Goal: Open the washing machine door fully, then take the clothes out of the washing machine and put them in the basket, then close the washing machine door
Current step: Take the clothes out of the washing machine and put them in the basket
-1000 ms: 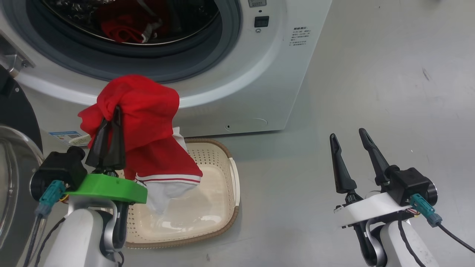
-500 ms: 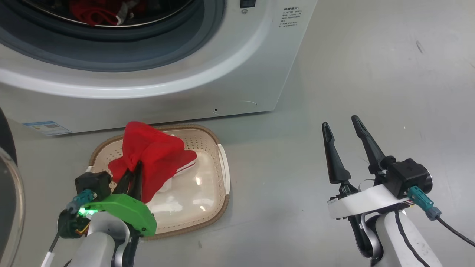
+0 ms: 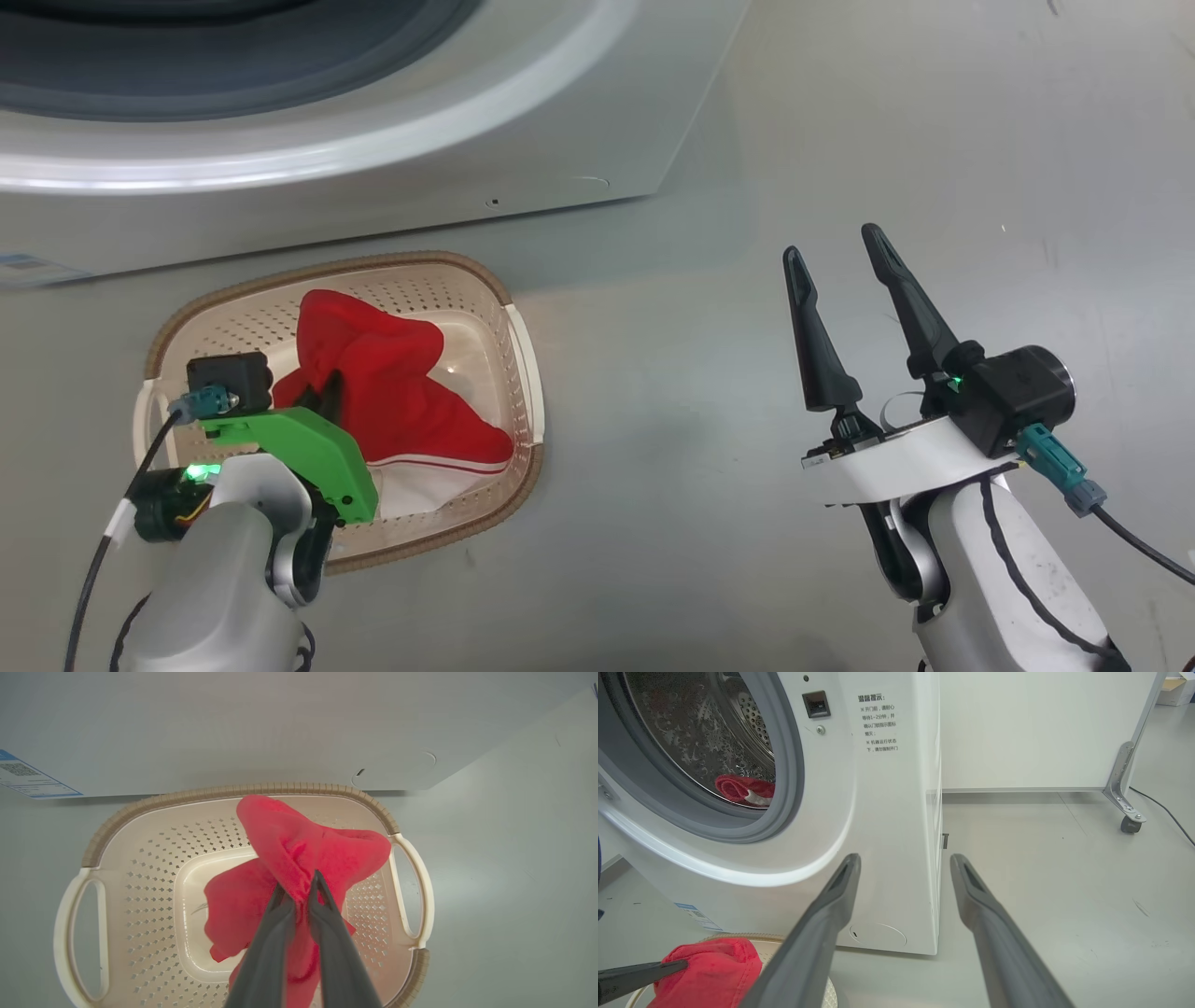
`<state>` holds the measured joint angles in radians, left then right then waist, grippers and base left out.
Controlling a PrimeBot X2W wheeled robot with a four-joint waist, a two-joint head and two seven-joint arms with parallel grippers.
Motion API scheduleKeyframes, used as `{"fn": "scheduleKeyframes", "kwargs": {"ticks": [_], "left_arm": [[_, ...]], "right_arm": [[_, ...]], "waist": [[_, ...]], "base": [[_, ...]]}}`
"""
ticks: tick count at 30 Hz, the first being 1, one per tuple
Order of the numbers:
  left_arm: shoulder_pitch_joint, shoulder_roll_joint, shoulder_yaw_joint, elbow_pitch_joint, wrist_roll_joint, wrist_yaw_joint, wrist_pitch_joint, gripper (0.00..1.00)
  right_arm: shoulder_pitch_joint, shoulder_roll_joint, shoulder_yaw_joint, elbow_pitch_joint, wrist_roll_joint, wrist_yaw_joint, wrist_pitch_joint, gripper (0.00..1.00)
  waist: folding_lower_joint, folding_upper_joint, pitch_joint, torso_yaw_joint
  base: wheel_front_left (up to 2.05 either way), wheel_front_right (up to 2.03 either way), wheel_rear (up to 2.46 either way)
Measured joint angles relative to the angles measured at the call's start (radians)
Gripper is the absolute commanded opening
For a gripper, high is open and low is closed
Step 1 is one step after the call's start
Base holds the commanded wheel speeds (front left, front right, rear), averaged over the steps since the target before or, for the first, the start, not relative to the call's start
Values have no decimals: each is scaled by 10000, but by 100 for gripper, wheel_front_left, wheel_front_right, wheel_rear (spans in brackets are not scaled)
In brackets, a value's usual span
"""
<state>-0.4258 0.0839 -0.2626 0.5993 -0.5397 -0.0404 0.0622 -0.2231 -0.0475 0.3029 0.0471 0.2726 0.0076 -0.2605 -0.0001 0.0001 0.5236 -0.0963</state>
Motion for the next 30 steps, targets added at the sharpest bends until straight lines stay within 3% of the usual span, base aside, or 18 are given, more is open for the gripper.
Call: {"fn": "scheduleKeyframes", "kwargs": {"ticks": [23, 26, 27, 28, 30], "left_arm": [[-2035, 293, 713, 2780, -612, -178, 493, 0], [-2165, 286, 798, 3012, -663, -178, 355, 45], [-2211, 278, 842, 3070, -665, -178, 278, 77], [-2265, 278, 869, 3135, -665, -178, 226, 100], [-2389, 249, 943, 3294, -685, -176, 117, 100]], "right_arm": [[-1160, -17, 383, -245, 88, -104, 0, 100], [-1182, -15, 387, -242, 88, -104, 0, 100], [-1185, -17, 385, -236, 88, -105, 0, 100], [-1190, -17, 383, -232, 88, -107, 0, 100], [-1222, -13, 349, -226, 88, -146, 0, 100]], "waist": [[1, 0, 2133, -1341], [1, 0, 2196, -1377], [1, 0, 2201, -1373], [1, 0, 2202, -1364], [1, 0, 2200, -1333]], "base": [[0, 0, 0], [0, 0, 0], [0, 0, 0], [0, 0, 0], [0, 0, 0]]}}
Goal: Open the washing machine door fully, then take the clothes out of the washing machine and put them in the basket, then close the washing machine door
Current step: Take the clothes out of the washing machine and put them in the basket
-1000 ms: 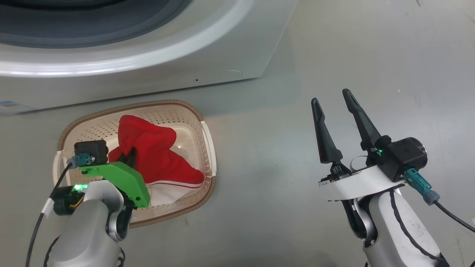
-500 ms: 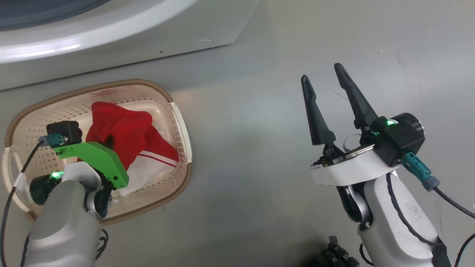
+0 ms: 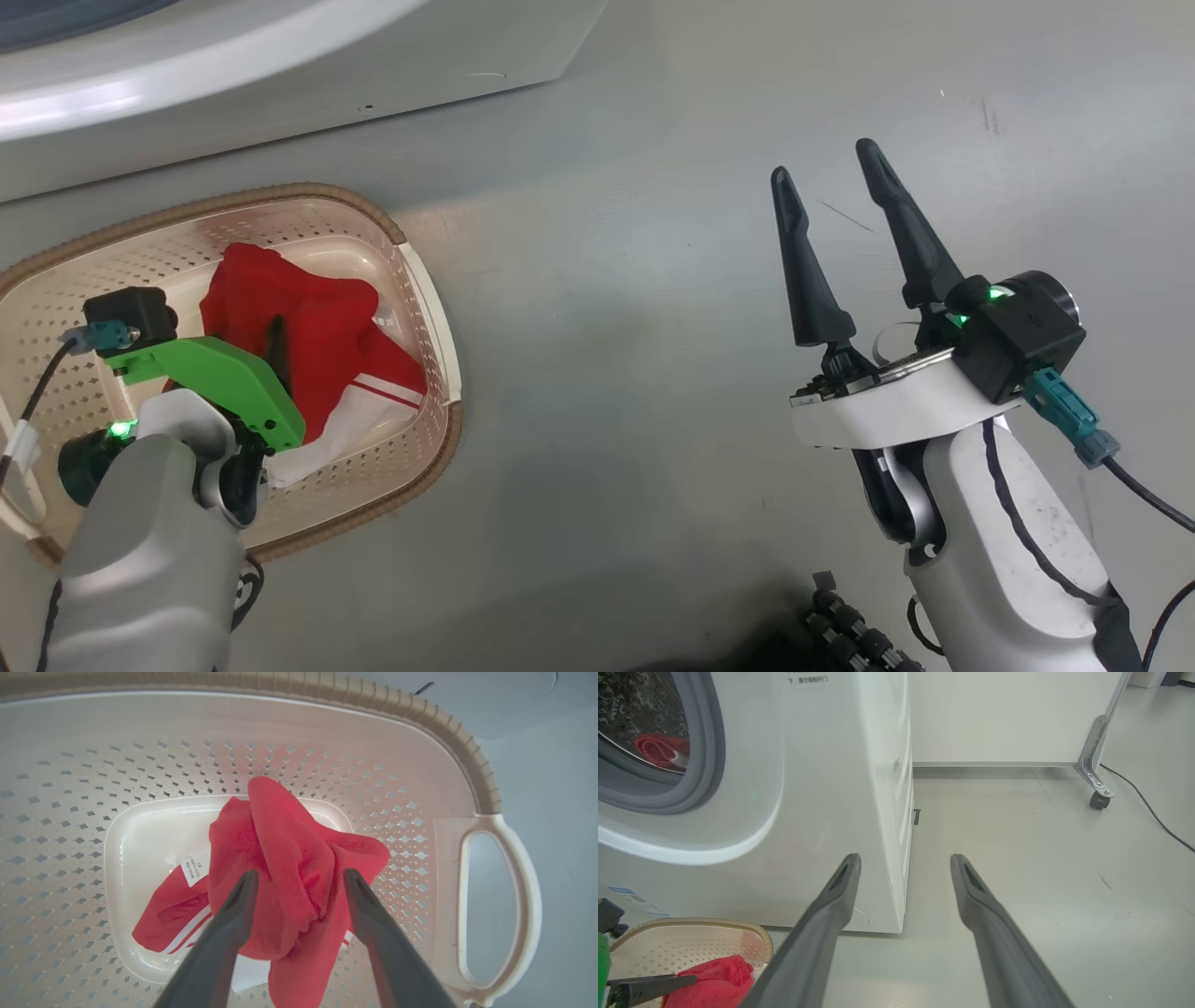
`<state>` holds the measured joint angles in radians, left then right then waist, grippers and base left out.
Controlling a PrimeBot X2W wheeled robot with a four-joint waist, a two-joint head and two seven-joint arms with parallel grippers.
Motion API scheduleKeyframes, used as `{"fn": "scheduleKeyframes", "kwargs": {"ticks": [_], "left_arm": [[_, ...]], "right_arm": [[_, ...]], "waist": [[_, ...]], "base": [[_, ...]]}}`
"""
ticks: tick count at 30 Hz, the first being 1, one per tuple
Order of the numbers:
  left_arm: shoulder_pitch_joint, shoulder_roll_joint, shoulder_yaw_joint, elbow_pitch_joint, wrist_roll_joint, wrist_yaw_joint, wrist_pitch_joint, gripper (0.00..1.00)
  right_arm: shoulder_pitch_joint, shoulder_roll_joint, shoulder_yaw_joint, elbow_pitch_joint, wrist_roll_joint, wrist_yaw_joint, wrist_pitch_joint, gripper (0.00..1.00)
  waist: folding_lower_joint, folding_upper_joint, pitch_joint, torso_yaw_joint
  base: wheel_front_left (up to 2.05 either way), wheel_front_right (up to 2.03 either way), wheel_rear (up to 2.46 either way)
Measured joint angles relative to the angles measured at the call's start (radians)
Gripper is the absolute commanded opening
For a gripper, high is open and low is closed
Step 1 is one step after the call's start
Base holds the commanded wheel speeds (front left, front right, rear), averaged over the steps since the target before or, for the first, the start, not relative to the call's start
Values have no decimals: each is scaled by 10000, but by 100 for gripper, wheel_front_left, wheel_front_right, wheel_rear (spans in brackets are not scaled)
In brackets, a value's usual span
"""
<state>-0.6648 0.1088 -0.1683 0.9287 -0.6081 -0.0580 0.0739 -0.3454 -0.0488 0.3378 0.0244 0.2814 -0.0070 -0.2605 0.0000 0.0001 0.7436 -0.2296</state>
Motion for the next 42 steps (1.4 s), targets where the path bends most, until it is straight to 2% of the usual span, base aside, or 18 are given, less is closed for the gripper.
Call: {"fn": "scheduleKeyframes", "kwargs": {"ticks": [7, 11, 23, 35, 42], "left_arm": [[-120, -182, 29, 391, -77, -17, -617, 100], [-122, -199, 29, 474, -77, -174, -1120, 100], [-60, -293, -67, 368, 134, -393, -3181, 100], [570, -453, -192, -765, 458, -512, -3312, 100], [767, -414, 311, -2456, 940, -529, -3306, 100]], "right_arm": [[-52, -4, -153, 86, -2, -54, 0, 100], [-53, -4, -163, 167, -2, -54, 0, 100], [73, -6, -550, 663, -128, -44, 0, 100], [934, -2, -1126, 1064, -431, 56, 0, 100], [1367, -2, -1231, 1233, -433, 161, 0, 100]], "waist": [[0, 0, -189, 234], [0, 0, -385, 383], [0, 0, -1325, 896], [0, 0, -2627, 1587], [0, 0, -3315, 1904]], "base": [[0, 0, 0], [0, 0, 0], [0, 0, 0], [0, 0, 0], [0, 0, 0]]}}
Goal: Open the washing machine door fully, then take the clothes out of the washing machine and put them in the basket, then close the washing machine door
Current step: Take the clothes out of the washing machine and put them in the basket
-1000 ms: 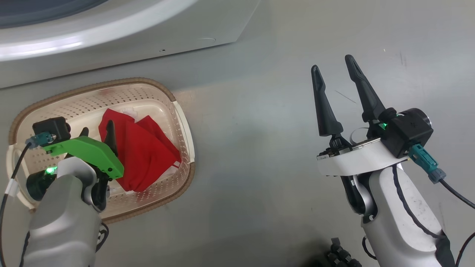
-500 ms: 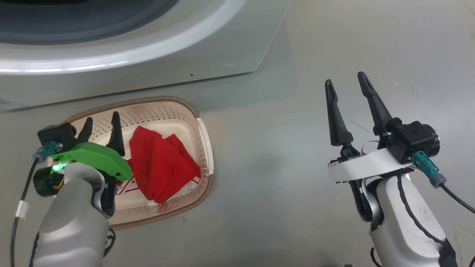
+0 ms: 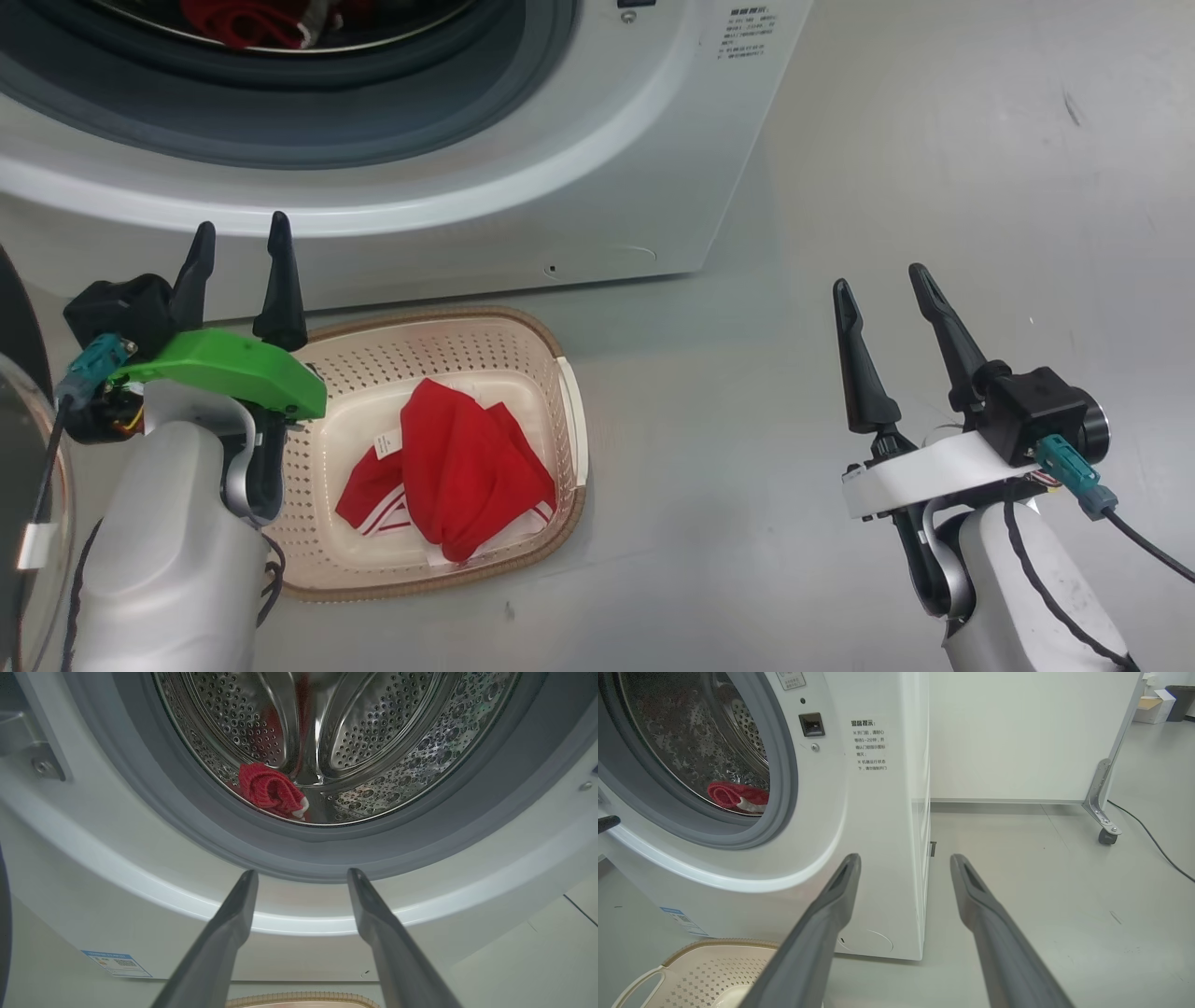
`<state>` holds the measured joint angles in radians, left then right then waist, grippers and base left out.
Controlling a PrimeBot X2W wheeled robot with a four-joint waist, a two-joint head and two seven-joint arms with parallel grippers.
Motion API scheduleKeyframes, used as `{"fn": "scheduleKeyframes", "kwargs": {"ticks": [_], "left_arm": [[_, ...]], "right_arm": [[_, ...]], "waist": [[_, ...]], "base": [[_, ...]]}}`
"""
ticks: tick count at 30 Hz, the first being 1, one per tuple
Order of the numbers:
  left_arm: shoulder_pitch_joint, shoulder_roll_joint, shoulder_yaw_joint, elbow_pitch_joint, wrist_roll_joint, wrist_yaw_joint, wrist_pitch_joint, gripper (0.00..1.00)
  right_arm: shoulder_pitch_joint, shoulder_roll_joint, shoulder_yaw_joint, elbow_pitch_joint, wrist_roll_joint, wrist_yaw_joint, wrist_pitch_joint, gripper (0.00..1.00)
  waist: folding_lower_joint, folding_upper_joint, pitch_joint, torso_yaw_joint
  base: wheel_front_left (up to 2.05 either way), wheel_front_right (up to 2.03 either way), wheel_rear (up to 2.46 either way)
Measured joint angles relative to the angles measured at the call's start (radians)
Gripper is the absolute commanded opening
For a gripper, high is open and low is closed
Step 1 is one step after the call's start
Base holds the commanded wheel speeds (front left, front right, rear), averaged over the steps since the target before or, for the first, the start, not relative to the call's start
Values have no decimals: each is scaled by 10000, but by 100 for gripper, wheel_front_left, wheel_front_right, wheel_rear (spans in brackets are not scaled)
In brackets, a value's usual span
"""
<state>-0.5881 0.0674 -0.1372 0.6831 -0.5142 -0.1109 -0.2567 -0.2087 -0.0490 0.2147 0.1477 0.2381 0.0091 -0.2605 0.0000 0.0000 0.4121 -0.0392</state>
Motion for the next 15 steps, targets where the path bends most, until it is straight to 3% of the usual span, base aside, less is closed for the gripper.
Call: {"fn": "scheduleKeyframes", "kwargs": {"ticks": [15], "left_arm": [[2090, 48, 163, -2197, 1145, 192, 0, 100]], "right_arm": [[1066, 8, -209, 199, 77, 107, 0, 100]], "waist": [[0, 0, -1725, 391]], "base": [[0, 0, 0]]}}
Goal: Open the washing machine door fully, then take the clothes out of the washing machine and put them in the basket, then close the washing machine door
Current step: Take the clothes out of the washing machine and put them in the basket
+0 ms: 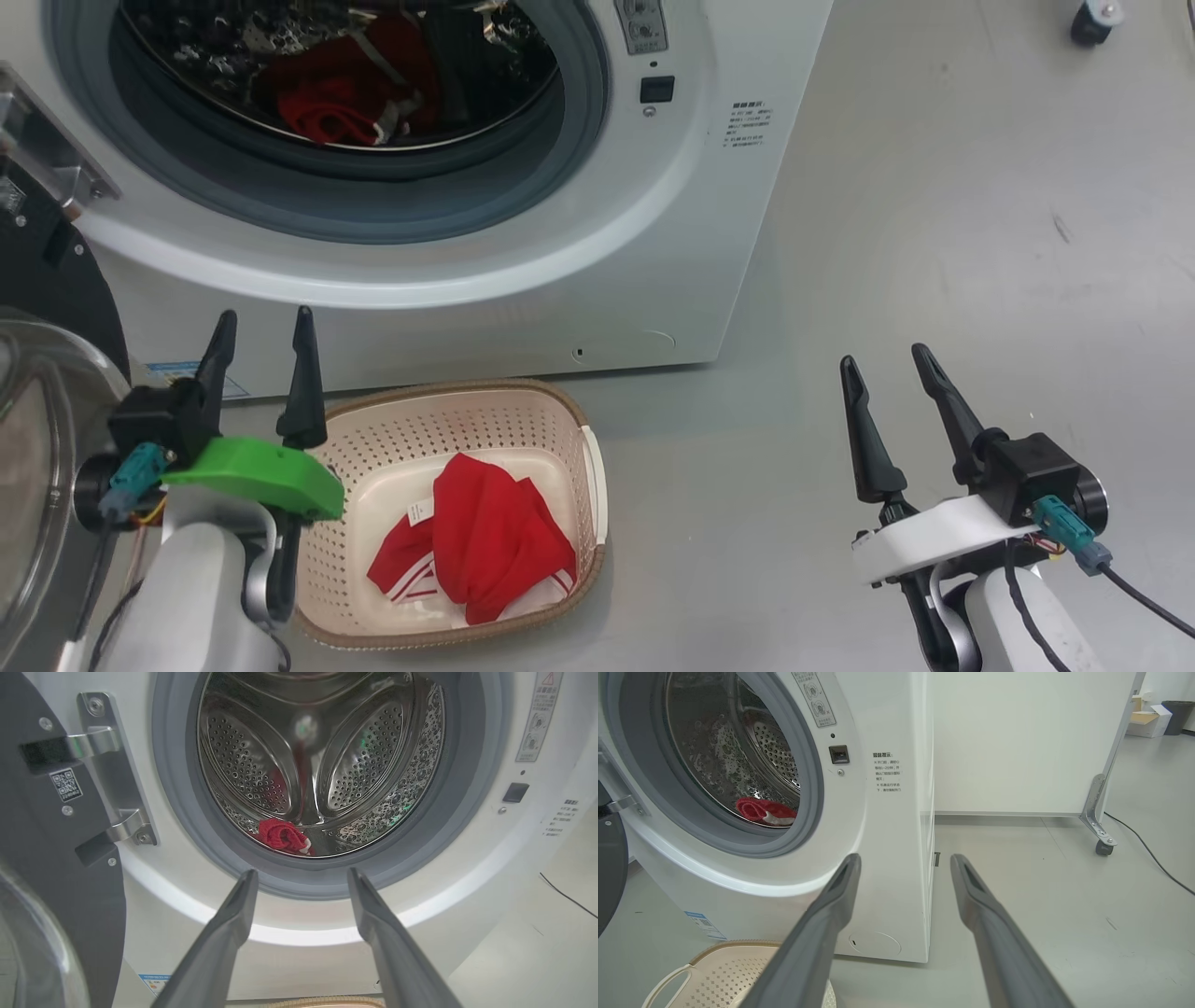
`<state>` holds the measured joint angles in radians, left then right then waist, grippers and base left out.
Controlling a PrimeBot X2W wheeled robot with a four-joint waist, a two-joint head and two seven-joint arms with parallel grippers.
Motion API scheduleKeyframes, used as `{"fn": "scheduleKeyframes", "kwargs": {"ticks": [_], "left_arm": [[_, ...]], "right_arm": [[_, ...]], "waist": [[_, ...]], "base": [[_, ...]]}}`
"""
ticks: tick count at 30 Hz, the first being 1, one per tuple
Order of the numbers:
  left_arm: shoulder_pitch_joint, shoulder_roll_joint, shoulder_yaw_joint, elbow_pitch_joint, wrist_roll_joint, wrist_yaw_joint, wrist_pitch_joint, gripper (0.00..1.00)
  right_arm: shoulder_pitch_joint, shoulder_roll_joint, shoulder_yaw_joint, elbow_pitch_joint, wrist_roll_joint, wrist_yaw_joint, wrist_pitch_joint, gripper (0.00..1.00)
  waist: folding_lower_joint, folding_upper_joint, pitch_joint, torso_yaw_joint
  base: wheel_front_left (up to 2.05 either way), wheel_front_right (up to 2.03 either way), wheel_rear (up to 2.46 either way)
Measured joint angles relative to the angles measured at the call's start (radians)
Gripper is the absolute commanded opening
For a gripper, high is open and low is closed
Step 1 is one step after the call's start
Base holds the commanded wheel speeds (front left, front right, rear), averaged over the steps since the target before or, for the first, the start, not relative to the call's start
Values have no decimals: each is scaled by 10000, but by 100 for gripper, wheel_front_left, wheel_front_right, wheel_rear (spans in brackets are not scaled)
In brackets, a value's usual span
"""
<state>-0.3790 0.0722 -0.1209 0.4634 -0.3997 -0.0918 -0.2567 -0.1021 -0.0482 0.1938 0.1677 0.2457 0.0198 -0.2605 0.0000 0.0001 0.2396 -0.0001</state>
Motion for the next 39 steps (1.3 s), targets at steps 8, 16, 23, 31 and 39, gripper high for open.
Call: {"fn": "scheduleKeyframes", "kwargs": {"ticks": [8, 16, 23, 31, 39], "left_arm": [[1387, -13, -63, -656, 234, 130, 0, 100], [2771, -50, -263, -1158, 531, 253, 0, 100], [3498, -50, -416, -1649, 675, 351, 0, 100], [4054, -50, -468, -2123, 688, 437, 0, 100], [4271, -50, -476, -2500, 688, 527, 0, 100]], "right_arm": [[540, 17, -48, -25, 0, 54, 0, 100], [1174, 31, -67, -82, 92, 25, 0, 100], [1569, 42, 27, -232, 94, -50, 0, 100], [1916, 42, 96, -307, 96, -140, 0, 100], [1938, 44, 196, -339, 96, -151, 0, 100]], "waist": [[0, 0, -783, 71], [0, 0, -1519, 167], [0, 0, -1877, 211], [0, 0, -2004, 220], [0, 0, -2008, 181]], "base": [[0, 0, 0], [0, 0, 0], [0, 0, 0], [0, 0, 0], [0, 0, 0]]}}
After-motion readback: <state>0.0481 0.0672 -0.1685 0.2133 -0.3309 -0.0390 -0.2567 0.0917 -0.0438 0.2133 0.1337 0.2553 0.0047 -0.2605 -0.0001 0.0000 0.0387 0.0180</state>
